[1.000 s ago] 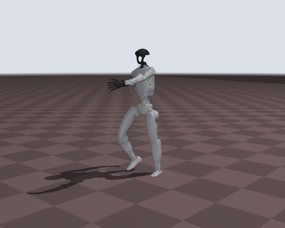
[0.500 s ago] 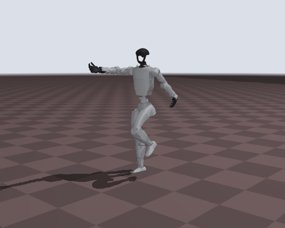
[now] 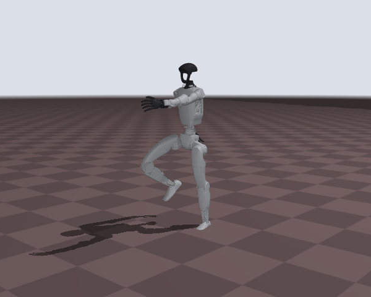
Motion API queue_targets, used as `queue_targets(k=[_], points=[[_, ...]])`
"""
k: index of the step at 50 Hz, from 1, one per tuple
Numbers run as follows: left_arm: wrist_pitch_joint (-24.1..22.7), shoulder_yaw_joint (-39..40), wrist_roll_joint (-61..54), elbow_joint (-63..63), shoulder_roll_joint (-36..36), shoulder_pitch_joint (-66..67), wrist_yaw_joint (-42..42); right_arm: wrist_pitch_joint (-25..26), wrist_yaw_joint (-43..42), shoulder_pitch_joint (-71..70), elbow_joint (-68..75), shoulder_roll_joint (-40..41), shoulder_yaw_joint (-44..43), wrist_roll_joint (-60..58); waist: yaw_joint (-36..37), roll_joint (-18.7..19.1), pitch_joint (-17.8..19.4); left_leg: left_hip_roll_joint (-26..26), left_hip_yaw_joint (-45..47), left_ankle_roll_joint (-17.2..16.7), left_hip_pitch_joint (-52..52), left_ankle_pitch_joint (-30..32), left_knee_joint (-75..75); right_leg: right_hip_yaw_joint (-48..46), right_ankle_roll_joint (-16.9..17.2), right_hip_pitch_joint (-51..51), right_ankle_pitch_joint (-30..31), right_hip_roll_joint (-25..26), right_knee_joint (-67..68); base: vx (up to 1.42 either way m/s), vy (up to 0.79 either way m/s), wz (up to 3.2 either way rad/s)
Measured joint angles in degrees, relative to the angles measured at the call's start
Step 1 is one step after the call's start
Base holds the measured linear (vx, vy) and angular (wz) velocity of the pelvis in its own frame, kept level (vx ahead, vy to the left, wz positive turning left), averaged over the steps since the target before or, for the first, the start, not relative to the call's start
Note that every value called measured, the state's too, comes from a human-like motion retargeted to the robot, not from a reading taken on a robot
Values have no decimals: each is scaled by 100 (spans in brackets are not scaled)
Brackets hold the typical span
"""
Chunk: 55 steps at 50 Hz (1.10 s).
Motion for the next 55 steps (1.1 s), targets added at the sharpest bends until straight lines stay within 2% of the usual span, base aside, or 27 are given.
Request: queue_targets(k=[5, 8, 10, 13, 15, 17, 18, 20, 22, 24, 25, 27, 30, 32, 33, 35, 37, 40, 42, 44, 45, 47, 48, 50, 51, 53, 55], points=[[231, -40, 40, 14, 209, -653, -262, 301, 635, 865, 165, -61, 9, -348, 199, -80, -294, -120, 177, -143, -116, -61, 0, 290, 78, -124, -70, 548, -64, 6, -3, -37], [173, 70, -45, -45, -55, -245, -369, 303, 609, 680, 126, 15, -26, -211, 415, -120, -486, -227, 198, -151, -202, -125, 0, 334, 199, 493, 97, 644, -1150, 5, -3, -13], [54, 145, -129, -90, -341, 351, -367, 202, 327, 299, 84, 81, 52, -7, 547, -118, -572, -281, 158, -138, -214, -173, 0, 267, 295, 1231, 208, 663, -2419, 7, -4, 13], [-32, 302, -75, -40, -867, 1624, -312, 78, -432, -733, 137, 136, 17, 78, 834, -175, -535, -483, 103, -75, -17, -211, 0, -7, 472, 3103, 420, 607, -5592, 11, -5, 5], [-44, 424, 111, 167, -1183, 2496, -265, 42, -958, -1642, 180, 151, -148, -24, 1229, -302, -408, -701, 202, -19, 221, -260, 0, -197, 717, 4677, -79, 621, -8078, 15, -12, -64], [-144, 444, 518, 524, -1359, 3418, -321, -37, -1325, -2727, 210, 156, -250, 24, 1941, -554, -355, -952, 552, 196, 136, -400, 394, -72, 1056, 5689, -383, 571, -9981, 7, -20, -171], [-197, 416, 839, 747, -1403, 3935, -385, -102, -1437, -3298, 211, 149, -216, 264, 2339, -725, -354, -1062, 786, 381, -66, -448, 826, 92, 1169, 5957, -220, 473, -10668, -1, -24, -201], [30, 408, 1284, 1217, -1412, 5085, -874, 21, -1498, -4488, 149, 63, -199, 655, 2910, -1061, -370, -995, 1157, 388, -1071, -614, 2720, 375, 1154, 6244, 412, 228, -11684, -8, -25, -147], [106, 436, 513, 1478, -1388, 6456, -1365, -70, -1855, -5709, -155, -168, -541, 946, 2935, -1056, -629, -448, 796, 354, -3010, -873, 5784, 484, 985, 5924, 626, 313, -11685, -11, -15, -24], [17, 552, -310, 1582, -1362, 7856, -1560, -394, -2235, -6902, -658, -378, -820, 1548, 2932, -1001, -658, -166, 455, 363, -4338, -1256, 8025, 547, 988, 5849, 696, 375, -11685, -2, -7, -15], [-38, 586, -679, 1593, -1342, 8526, -1664, -568, -2385, -7510, -909, -465, -901, 1915, 2941, -997, -628, -4, 422, 425, -4857, -1513, 9005, 577, 1003, 5834, 706, 383, -11685, 4, -4, -27], [-65, 365, -1183, 1564, -1276, 9678, -1821, -857, -2889, -8645, -1195, -636, -755, 2744, 3023, -1067, -567, 505, 594, 792, -5582, -1926, 10585, 647, 950, 5774, 695, 369, -11685, 5, -4, -22], [142, -217, -1516, 1490, -1105, 10993, -1444, -1106, -4686, -10105, -1083, -1009, -304, 3714, 3120, -1183, -579, 983, 572, 1251, -6479, -2229, 12130, 614, 783, 5629, 680, 415, -11685, 6, -4, 22], [234, -472, -1644, 1422, -1031, 11536, -923, -1220, -6121, -10827, -795, -1266, -147, 3905, 3041, -1223, -644, 875, 387, 1339, -6921, -2268, 12516, 457, 743, 5547, 698, 451, -11685, 6, -1, 72], [294, -544, -1666, 1386, -1029, 11716, -806, -1198, -6521, -11091, -683, -1347, -84, 3895, 2966, -1233, -682, 744, 296, 1335, -7065, -2242, 12558, 375, 735, 5514, 714, 457, -11685, 5, 2, 76], [449, -629, -1631, 1313, -1080, 11896, -866, -1048, -6650, -11350, -582, -1381, 34, 3816, 2804, -1243, -757, 469, 159, 1274, -7141, -2133, 12383, 267, 718, 5467, 744, 457, -11685, 5, 3, 62], [546, -696, -1518, 1233, -1184, 11735, -1174, -939, -6162, -11240, -633, -1263, 131, 3679, 2627, -1233, -846, 206, 51, 1130, -6942, -2047, 11807, 215, 720, 5424, 757, 463, -11685, 4, 4, 38], [429, -687, -1224, 1281, -1371, 10953, -1849, -1015, -4553, -10428, -950, -909, 106, 3350, 2461, -1253, -934, -68, 38, 845, -6051, -1958, 10177, 261, 759, 5442, 739, 457, -11685, 4, 3, -17], [136, -615, -1093, 1402, -1455, 10068, -1851, -1223, -3727, -9548, -1145, -591, -128, 3097, 2532, -1313, -873, -114, 305, 628, -4863, -1382, 8186, 431, 768, 5545, 719, 438, -11657, 10, 7, -88], [-98, -341, -945, 1560, -1484, 8873, -1379, -1223, -3253, -8568, -1241, -255, -375, 2847, 2724, -1287, -509, -274, 761, 393, -2953, -653, 5353, 671, 785, 5846, 638, 465, -11476, 17, 11, -133], [-200, -111, -872, 1628, -1480, 8193, -985, -1154, -3089, -8079, -1250, -98, -472, 2713, 2835, -1209, -206, -430, 1007, 286, -1756, -426, 3725, 788, 813, 6107, 590, 509, -11368, 18, 20, -88], [-549, 357, -1241, 1560, -1475, 6847, -237, -1101, -2889, -7043, -1081, 81, -582, 2178, 2529, -780, 113, -556, 1057, 224, -200, -460, 1447, 677, 726, 6270, 527, 838, -10892, 7, 29, 49], [-588, 516, -1414, 1475, -1481, 6223, -135, -945, -2696, -6480, -919, 120, -633, 1628, 2200, -532, 135, -462, 967, 84, 119, -428, 841, 489, 576, 6054, 513, 1033, -10328, -11, 31, 151], [-259, 773, -727, 1359, -1404, 4946, -314, -550, -2021, -5322, -561, 169, -547, 428, 1645, -233, -282, -326, 853, -194, -103, -89, 39, 203, 368, 4116, 477, 1101, -7497, -24, 23, 156], [-111, 779, -389, 1245, -1275, 4322, -310, -380, -1798, -4739, -376, 198, -467, 74, 1399, -181, -346, -264, 713, -248, -259, -38, 16, 81, 392, 3344, 714, 986, -6327, -20, 13, 146], [94, 704, 106, 998, -976, 3065, -219, -134, -1411, -3572, -73, 255, -294, -240, 918, -121, -253, -157, 384, -294, -319, -7, 0, -148, 406, 2231, 795, 682, -4274, -7, 7, 156], [138, 511, 339, 703, -630, 1894, -123, -43, -1028, -2423, 95, 301, -69, -53, 525, -125, -36, -98, 122, -310, -193, -17, 0, -277, 346, 1515, 396, 304, -2556, 0, 6, 130]])
